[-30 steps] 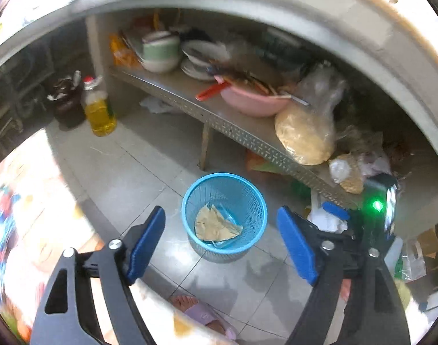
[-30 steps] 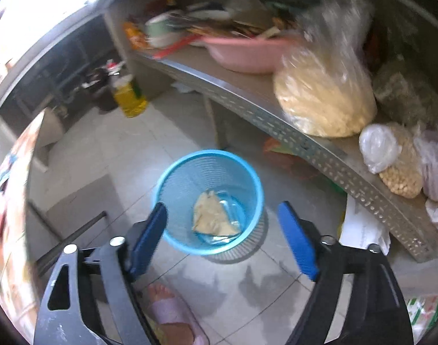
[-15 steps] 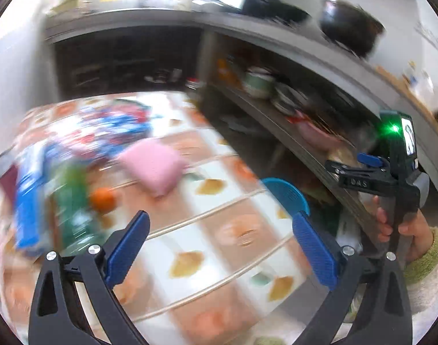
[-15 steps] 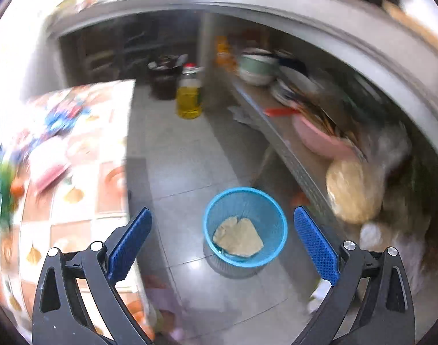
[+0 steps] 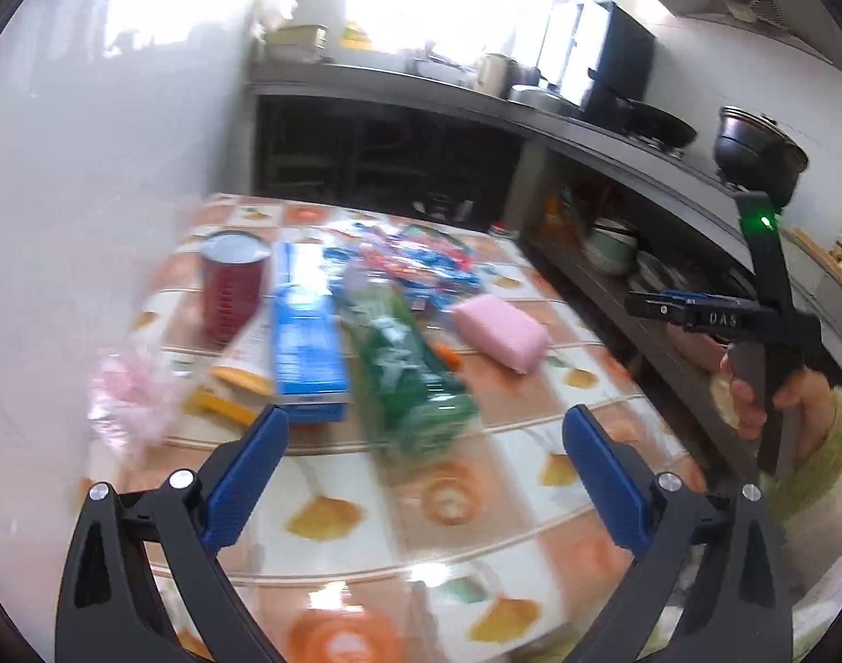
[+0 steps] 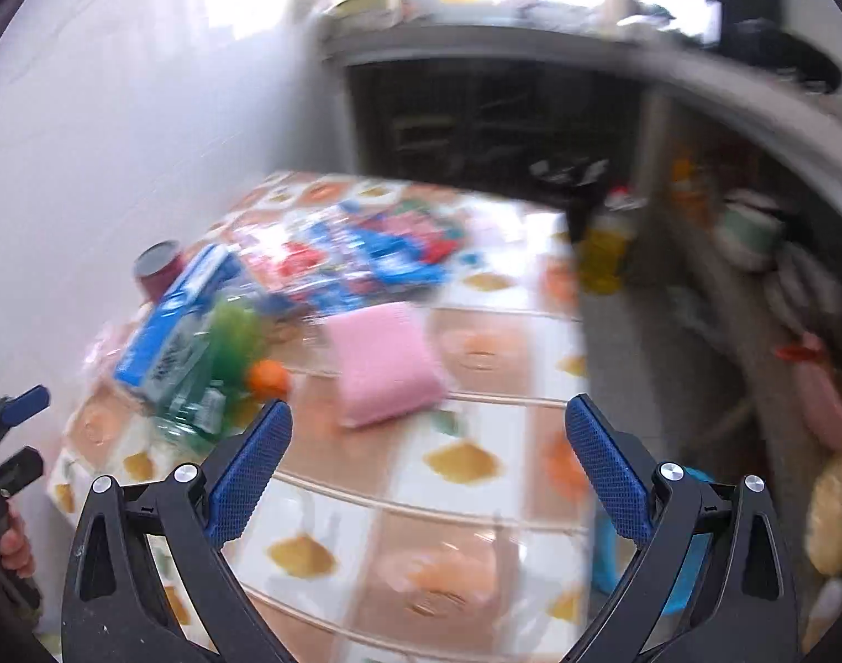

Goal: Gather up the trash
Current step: 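Move both grippers back to the table toward the pink sponge, then grasp the pink sponge with the right gripper while the left gripper grasps the clear plastic bag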

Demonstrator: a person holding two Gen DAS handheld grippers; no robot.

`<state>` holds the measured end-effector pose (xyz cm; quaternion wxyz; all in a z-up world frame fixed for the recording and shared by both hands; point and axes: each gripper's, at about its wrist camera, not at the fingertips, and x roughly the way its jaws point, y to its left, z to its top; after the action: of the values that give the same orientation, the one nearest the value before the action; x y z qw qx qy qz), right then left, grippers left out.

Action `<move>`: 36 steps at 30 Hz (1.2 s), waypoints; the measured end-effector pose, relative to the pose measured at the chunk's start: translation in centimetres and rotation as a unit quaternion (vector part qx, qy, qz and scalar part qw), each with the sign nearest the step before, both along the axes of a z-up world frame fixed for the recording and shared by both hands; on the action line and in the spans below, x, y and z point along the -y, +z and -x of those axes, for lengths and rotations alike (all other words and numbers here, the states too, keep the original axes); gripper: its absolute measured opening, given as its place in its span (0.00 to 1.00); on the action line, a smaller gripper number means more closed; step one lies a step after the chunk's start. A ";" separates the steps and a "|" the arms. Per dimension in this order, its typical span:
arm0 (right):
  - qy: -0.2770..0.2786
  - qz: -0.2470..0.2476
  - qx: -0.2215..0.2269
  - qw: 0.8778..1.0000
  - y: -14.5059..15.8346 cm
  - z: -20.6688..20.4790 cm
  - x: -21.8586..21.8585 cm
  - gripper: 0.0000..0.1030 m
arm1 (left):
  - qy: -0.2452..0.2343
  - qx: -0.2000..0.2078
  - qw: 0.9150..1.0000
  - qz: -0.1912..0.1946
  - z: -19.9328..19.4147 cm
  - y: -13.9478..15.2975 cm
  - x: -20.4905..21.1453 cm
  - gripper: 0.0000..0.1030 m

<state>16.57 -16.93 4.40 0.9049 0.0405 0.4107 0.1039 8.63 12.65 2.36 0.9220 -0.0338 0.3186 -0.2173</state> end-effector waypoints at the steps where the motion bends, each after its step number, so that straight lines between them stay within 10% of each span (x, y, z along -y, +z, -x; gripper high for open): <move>1: 0.010 -0.002 -0.007 1.000 -0.1 -0.7 -0.8 0.92 | 0.010 0.001 1.000 0.001 -0.1 -0.3 -0.8 0.95; 12: 0.077 0.051 -0.116 0.989 -6.5 -11.2 -4.5 0.92 | 0.118 -0.017 0.992 -0.030 -2.3 -1.8 -7.1 0.95; 22: 0.089 0.055 -0.132 0.986 -8.5 -10.4 -4.8 0.79 | 0.161 -0.006 0.983 -0.090 -5.0 -2.6 -8.5 0.93; 36: 0.069 0.018 -0.124 0.990 -8.4 -6.5 -3.2 0.76 | 0.200 -0.129 0.969 -0.070 -10.6 -6.6 -10.4 0.52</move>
<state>23.08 -13.75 -3.98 0.8381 0.0089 0.5237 0.1526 19.21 23.03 -4.21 0.8977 -0.0599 0.4365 0.0011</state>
